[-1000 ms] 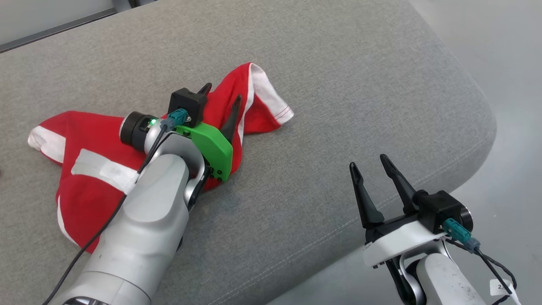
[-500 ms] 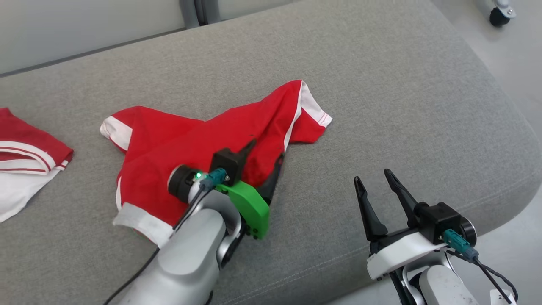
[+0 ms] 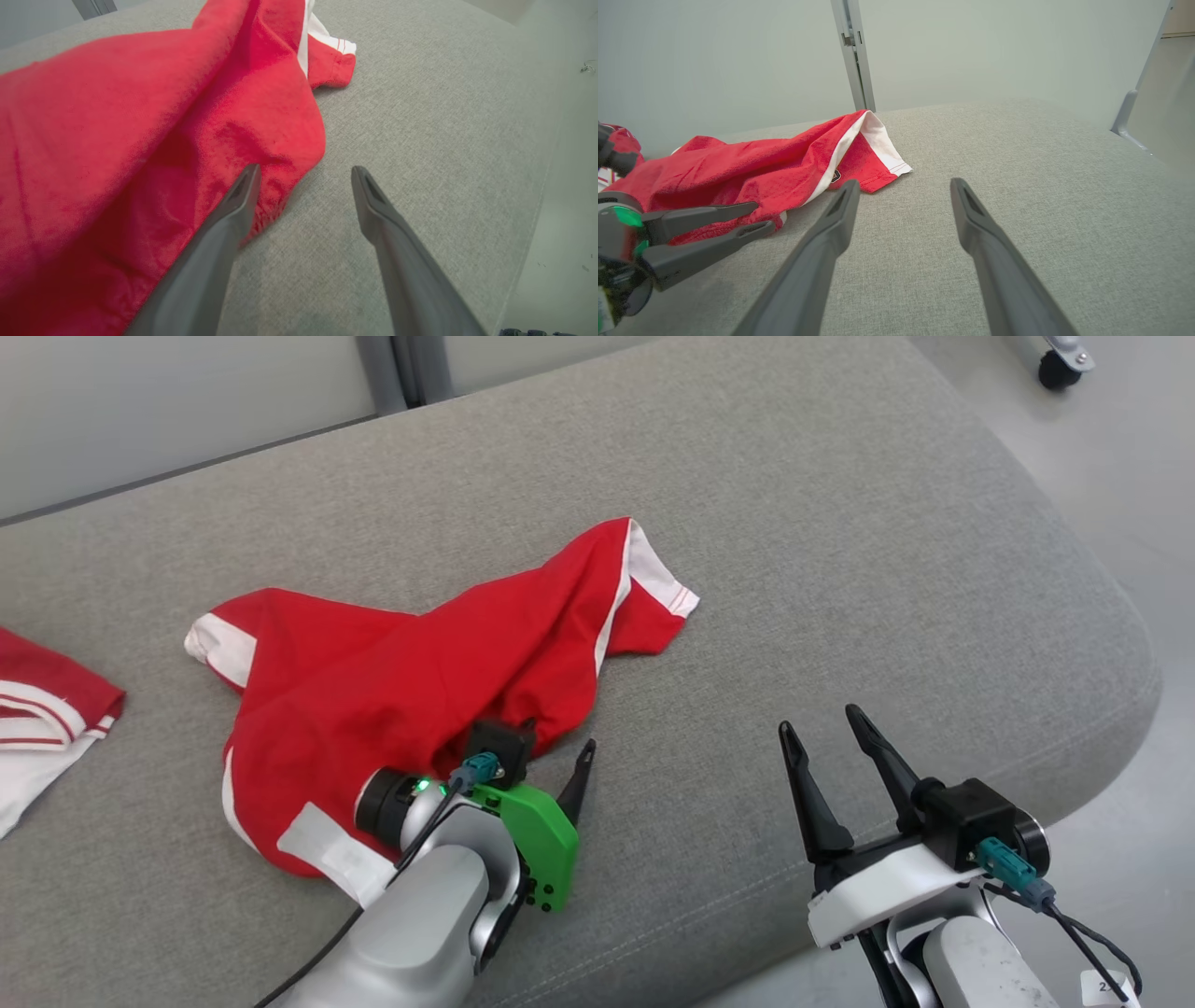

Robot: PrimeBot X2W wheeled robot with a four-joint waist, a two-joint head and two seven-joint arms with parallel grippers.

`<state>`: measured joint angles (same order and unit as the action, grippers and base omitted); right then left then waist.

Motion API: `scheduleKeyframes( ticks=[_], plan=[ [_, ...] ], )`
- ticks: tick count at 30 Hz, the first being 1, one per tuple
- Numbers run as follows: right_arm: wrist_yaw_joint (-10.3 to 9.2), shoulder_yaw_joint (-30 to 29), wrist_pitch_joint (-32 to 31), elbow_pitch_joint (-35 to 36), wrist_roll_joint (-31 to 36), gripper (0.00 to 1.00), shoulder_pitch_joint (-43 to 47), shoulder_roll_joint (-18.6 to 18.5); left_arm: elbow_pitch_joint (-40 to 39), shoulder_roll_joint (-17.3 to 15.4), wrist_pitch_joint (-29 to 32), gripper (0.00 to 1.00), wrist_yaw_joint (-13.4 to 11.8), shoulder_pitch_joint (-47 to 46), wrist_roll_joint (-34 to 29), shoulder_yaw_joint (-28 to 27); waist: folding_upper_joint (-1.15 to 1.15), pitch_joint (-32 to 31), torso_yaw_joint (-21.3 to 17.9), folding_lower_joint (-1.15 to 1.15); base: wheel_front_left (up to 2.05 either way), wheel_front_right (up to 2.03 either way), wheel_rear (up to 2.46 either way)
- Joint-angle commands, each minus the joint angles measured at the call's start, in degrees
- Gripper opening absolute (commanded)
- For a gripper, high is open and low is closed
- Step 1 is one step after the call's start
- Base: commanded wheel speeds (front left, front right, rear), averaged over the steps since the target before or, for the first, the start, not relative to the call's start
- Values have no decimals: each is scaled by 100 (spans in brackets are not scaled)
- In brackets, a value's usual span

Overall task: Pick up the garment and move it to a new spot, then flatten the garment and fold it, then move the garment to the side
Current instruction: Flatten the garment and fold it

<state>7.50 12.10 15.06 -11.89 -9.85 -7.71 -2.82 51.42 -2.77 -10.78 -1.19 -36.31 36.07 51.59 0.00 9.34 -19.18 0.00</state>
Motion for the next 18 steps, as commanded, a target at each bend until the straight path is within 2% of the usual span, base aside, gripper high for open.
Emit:
scheduleKeyframes(
  ticks=[1,9,10,13,18],
  plan=[
    [-2,-10,19,24,-2,100,-63,-12,64,-26,-54,100,-39,-95,43,-38,0,214,-231,0,0,0,0],
    [-2,-64,19,88,-27,100,-92,-11,766,-26,-155,100,-64,-320,276,-156,0,379,-389,0,0,0,0],
    [-2,-88,19,98,-20,100,-83,-11,809,-26,-169,87,-40,-337,313,-160,0,384,-374,0,0,0,0],
    [-2,-143,19,104,21,100,-59,-9,903,-30,-198,0,26,-369,409,-140,0,368,-280,0,0,0,0],
    [-2,-166,19,118,44,100,-76,-12,763,-22,-294,0,245,-506,525,-59,0,298,-44,0,0,0,0]
  ],
)
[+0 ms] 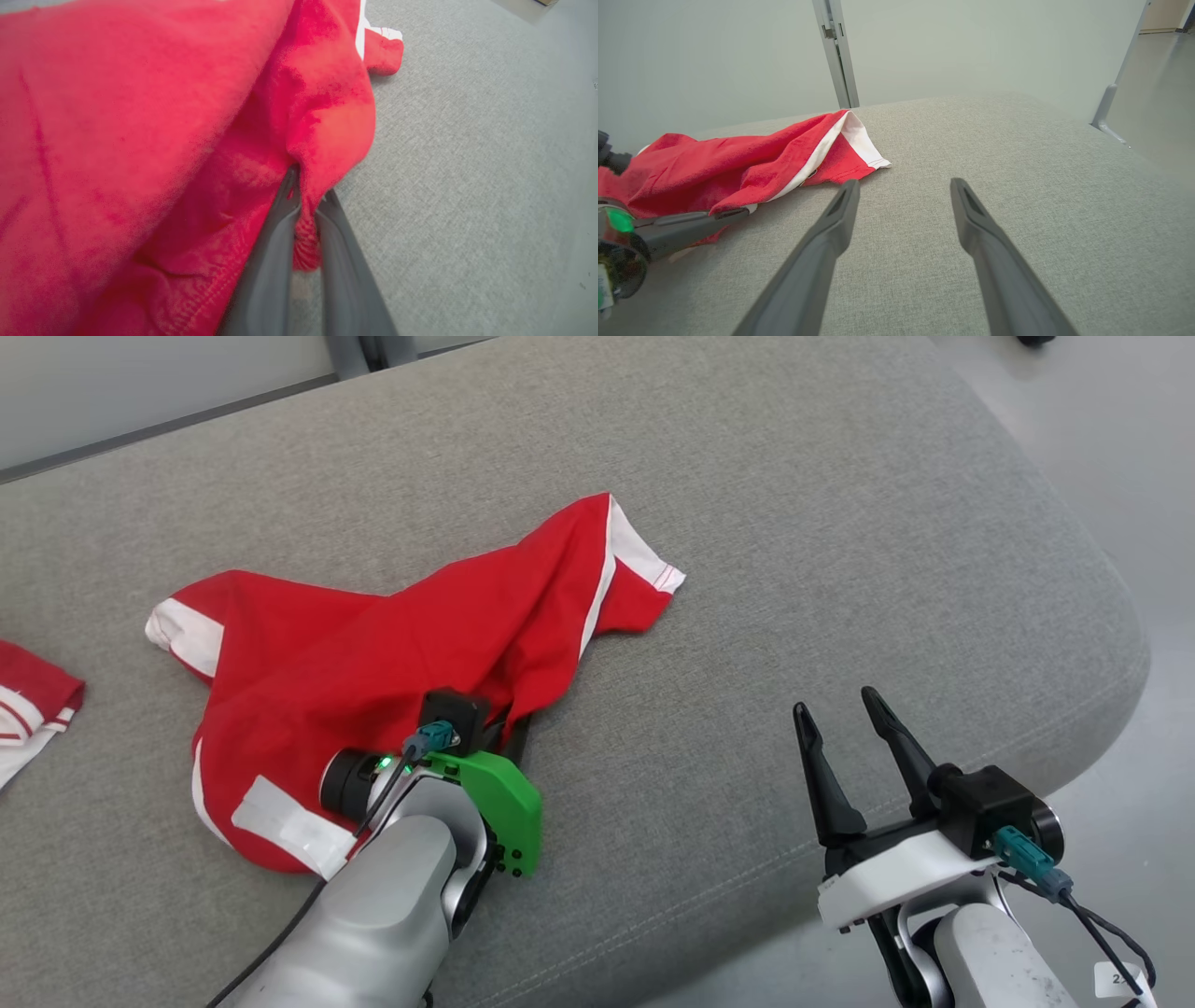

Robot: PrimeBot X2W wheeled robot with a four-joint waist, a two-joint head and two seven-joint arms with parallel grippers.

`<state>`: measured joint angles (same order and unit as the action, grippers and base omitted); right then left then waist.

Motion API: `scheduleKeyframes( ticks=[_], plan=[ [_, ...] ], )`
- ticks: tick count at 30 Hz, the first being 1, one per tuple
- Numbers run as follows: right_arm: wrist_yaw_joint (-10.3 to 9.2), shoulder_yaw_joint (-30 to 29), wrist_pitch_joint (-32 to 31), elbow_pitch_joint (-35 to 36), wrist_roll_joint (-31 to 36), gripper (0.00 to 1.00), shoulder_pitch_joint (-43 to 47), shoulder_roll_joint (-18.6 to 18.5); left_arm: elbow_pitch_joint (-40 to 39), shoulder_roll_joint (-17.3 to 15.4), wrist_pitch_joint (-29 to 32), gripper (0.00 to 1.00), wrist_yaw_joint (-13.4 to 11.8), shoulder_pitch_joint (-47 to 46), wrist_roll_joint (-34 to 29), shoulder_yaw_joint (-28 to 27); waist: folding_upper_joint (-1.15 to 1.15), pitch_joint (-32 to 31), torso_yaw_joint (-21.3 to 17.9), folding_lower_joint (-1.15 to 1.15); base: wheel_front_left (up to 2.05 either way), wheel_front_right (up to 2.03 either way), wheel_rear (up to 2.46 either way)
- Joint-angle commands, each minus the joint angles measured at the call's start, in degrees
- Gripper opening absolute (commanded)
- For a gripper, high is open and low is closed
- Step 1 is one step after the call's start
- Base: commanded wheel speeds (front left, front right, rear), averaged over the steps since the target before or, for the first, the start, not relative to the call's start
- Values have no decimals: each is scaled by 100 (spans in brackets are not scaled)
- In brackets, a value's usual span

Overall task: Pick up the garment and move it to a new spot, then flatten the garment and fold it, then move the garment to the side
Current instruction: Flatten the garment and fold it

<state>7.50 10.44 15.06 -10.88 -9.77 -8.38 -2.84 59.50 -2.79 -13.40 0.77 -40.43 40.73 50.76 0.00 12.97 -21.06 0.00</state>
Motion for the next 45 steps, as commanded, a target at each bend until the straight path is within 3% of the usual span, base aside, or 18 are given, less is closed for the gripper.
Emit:
scheduleKeyframes(
  ticks=[1,9,16,23,33,45],
  plan=[
    [-2,-13,19,19,35,100,-12,-10,-98,-23,-46,0,106,-124,74,47,0,-82,201,0,0,0,0],
    [-2,-167,19,-40,103,100,109,-12,-649,-159,296,0,522,-412,314,86,0,-318,689,0,0,0,0],
    [-2,-178,19,-106,116,100,192,-11,-1715,-534,1014,0,607,-879,415,137,0,-586,951,0,0,0,0],
    [-2,-65,19,-129,42,100,176,-13,-2415,-486,1315,0,395,-1303,346,114,0,-667,873,0,0,0,0],
    [-2,-161,19,-100,82,100,205,-9,-3361,-361,1155,0,156,-1436,664,-275,0,-532,857,0,0,0,0],
    [-2,-236,19,-88,152,100,142,-10,-2730,-1082,1691,0,78,163,1770,-659,0,-333,1239,0,0,0,0]
  ],
)
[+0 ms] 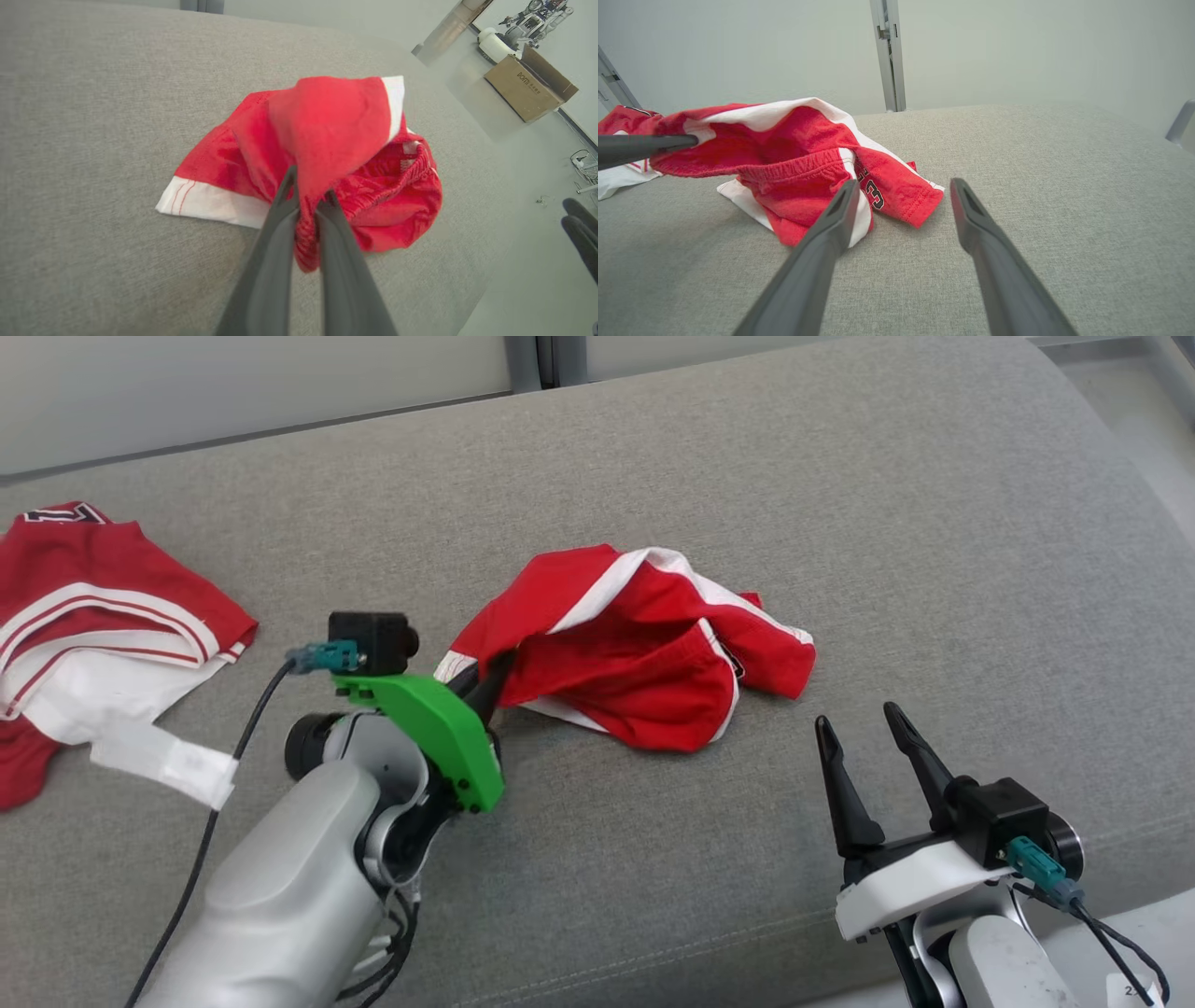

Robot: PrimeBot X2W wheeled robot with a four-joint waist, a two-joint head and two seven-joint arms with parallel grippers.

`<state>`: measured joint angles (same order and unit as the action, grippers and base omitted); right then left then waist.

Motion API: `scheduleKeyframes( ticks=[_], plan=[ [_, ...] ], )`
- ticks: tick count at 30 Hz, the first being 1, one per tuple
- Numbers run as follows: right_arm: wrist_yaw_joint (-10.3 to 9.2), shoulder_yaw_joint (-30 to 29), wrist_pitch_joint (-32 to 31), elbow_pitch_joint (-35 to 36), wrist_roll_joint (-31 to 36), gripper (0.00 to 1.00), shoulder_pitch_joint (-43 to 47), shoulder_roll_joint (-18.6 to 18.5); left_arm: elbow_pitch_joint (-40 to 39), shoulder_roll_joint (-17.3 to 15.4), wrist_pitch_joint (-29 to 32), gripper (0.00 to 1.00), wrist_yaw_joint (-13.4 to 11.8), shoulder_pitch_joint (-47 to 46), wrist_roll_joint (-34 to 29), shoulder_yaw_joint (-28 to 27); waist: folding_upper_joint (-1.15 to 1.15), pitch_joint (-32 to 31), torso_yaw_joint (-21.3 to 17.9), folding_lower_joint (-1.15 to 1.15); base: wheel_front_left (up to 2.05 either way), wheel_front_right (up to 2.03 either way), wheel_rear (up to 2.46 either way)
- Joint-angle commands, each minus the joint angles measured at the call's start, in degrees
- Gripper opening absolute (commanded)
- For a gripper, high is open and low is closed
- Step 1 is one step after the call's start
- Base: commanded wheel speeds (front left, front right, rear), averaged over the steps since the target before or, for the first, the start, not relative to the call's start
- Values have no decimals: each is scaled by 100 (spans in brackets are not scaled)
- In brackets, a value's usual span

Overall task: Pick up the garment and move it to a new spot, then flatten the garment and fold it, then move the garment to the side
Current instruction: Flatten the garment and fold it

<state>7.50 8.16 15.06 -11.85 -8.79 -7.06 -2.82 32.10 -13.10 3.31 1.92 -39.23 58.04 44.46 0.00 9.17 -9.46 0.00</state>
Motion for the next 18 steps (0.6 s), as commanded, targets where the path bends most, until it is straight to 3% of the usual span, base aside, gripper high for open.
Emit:
scheduleKeyframes(
  ticks=[1,7,15,18],
  plan=[
    [-2,-9,19,1,65,100,11,-12,79,-117,45,0,-36,111,81,-49,0,55,106,0,0,0,0],
    [-2,70,19,-44,69,100,-51,-14,337,-230,399,0,101,411,501,-164,0,38,184,0,0,0,0],
    [-2,115,19,-87,110,100,-40,-13,366,-792,954,0,240,237,439,-59,0,-8,160,0,0,0,0],
    [-2,134,19,-112,102,100,-27,-13,326,-981,1008,0,164,130,339,-49,0,-31,128,0,0,0,0]
  ],
)
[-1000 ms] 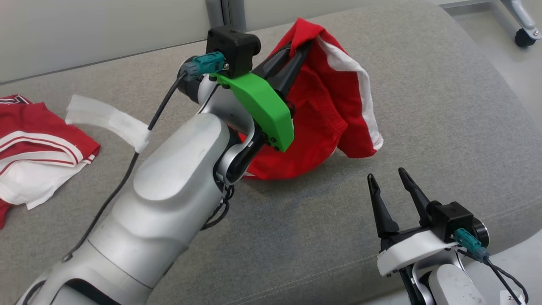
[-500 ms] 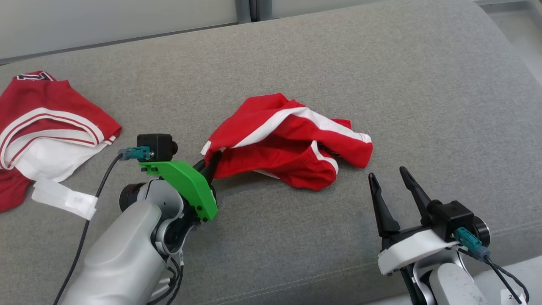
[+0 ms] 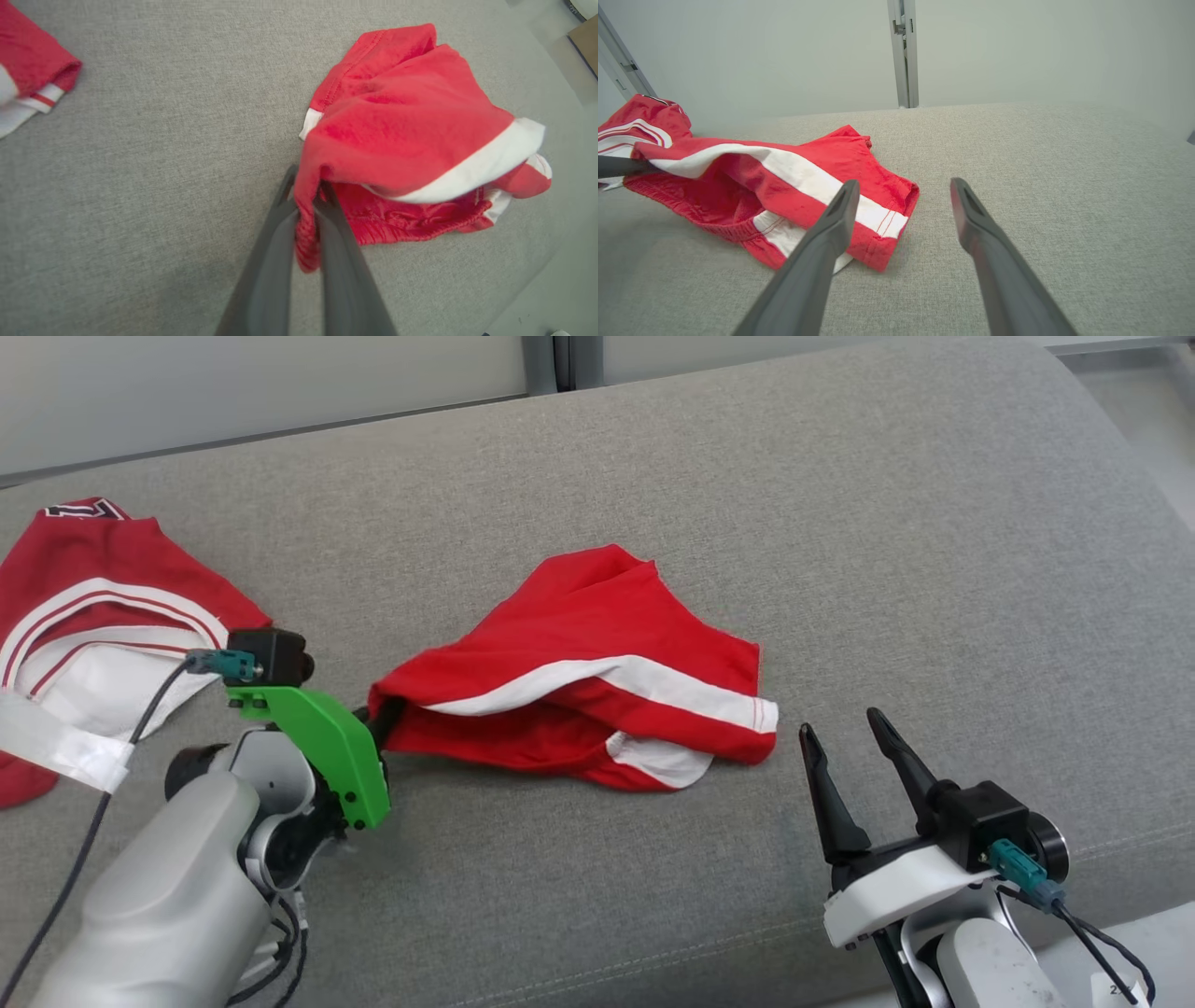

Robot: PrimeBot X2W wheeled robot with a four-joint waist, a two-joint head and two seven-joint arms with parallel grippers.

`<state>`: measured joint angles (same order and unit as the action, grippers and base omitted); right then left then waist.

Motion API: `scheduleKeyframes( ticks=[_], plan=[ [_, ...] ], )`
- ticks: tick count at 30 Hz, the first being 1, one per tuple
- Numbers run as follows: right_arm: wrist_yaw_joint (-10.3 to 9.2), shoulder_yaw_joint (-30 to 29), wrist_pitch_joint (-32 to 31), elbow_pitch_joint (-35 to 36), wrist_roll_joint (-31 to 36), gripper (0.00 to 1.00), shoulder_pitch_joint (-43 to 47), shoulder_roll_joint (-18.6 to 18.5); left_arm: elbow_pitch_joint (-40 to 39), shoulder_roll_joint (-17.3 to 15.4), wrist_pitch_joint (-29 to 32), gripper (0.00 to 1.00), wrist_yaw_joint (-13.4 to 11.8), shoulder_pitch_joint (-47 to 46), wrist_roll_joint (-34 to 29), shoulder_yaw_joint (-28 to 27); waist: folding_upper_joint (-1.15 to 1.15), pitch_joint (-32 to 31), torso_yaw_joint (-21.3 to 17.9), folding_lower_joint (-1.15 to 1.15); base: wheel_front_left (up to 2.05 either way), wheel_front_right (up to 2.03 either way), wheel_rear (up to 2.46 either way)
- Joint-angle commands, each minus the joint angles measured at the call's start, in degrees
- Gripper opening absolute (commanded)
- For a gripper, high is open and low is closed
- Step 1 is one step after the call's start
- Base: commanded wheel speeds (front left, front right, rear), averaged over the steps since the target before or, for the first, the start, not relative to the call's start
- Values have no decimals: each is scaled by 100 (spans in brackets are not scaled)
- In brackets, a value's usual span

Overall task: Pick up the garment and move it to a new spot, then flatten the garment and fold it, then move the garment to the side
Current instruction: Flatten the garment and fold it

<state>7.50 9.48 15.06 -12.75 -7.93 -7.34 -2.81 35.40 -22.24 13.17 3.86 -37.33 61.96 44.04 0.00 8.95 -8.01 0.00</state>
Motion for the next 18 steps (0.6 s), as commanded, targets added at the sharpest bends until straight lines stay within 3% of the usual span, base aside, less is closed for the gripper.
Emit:
scheduleKeyframes(
  ticks=[1,4,5,6,7,14,18],
  plan=[
    [-2,13,19,-28,14,100,-2,-15,-4,-129,21,0,-59,-88,-98,10,0,-14,-32,0,0,0,0],
    [-2,36,19,-45,3,100,-28,-15,43,-230,-136,0,-201,-187,-314,36,0,-11,-70,0,0,0,0],
    [-2,37,19,-57,4,100,-38,-15,67,-219,-233,35,-250,-198,-372,42,0,-8,-79,0,0,0,0],
    [-2,37,19,-70,4,100,-47,-15,91,-162,-315,77,-284,-177,-392,52,0,-7,-86,0,0,0,0],
    [-2,41,19,-94,6,100,-54,-15,100,-88,-416,100,-299,-140,-414,60,0,-5,-87,0,0,0,0],
    [-2,39,19,-241,-64,100,-114,-15,206,173,-1160,100,-453,115,-641,95,0,-14,2,0,0,0,0],
    [-2,-14,19,-258,-96,100,-79,-15,212,84,-1526,100,-590,279,-771,96,0,-53,98,0,0,0,0]
  ],
)
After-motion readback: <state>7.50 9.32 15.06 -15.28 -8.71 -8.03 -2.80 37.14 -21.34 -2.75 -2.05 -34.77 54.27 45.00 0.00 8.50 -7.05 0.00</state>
